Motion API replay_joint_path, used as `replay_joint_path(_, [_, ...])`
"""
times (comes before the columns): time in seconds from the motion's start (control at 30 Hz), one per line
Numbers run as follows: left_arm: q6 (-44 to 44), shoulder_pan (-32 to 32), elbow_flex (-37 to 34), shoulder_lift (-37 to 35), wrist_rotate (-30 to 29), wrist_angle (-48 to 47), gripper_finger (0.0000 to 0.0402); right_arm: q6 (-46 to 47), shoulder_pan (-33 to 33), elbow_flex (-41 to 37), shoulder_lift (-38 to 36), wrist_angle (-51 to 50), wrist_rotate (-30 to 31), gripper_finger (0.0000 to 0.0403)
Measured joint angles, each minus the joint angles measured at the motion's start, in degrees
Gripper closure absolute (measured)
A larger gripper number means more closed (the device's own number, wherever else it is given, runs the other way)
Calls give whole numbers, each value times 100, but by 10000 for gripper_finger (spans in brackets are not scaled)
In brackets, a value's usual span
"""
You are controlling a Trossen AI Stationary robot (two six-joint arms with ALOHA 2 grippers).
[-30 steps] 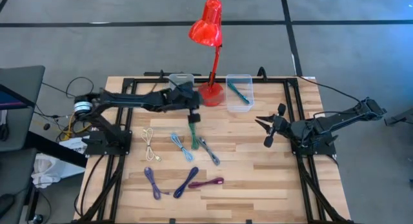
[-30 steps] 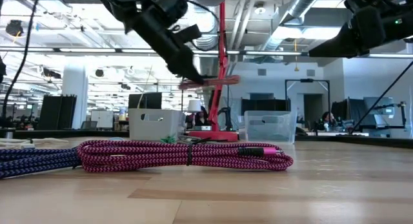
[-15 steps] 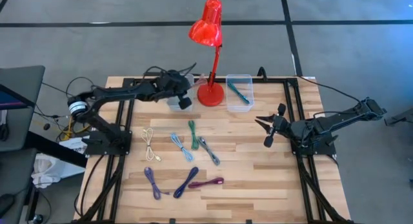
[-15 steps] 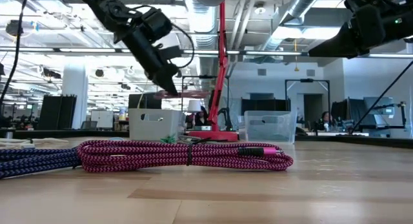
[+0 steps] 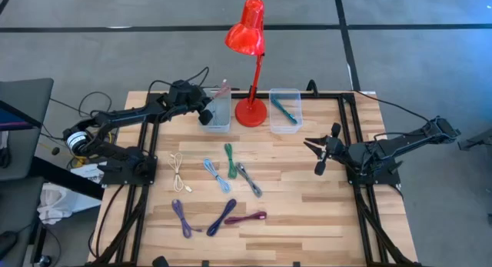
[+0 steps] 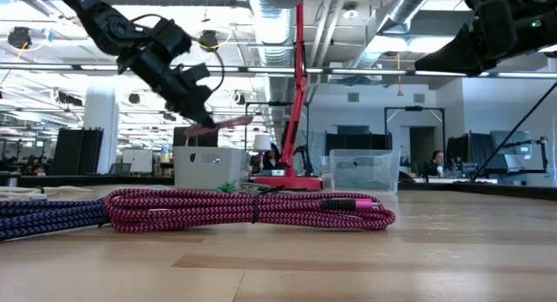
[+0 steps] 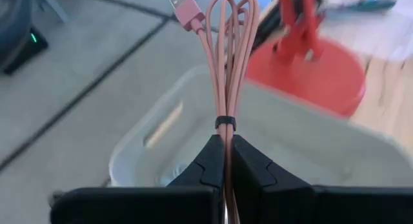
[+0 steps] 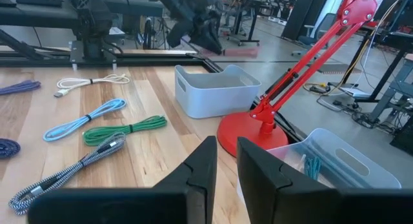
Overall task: Pick & Place USB Port
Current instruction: Put the light brown charger cable into the gray bin
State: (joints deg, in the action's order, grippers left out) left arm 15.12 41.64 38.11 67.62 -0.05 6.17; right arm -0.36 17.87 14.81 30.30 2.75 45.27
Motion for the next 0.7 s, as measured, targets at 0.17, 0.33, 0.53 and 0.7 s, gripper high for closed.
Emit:
replay_joint_path(0.17, [-166,199,-100,326,255,57,392,-2,0,0,2,0,16,349])
replay_joint_path(0.33, [-239,230,-130,766,439,152,392,-24,0,0,2,-10,115,349])
replay_joint_path(0.53, [-363,250,-127,1194,517,493,392,-24,0,0,2,-14,116,349])
replay_joint_path(0.7, [-435,250,-125,1234,592,623,388,-24,0,0,1,-16,116,349])
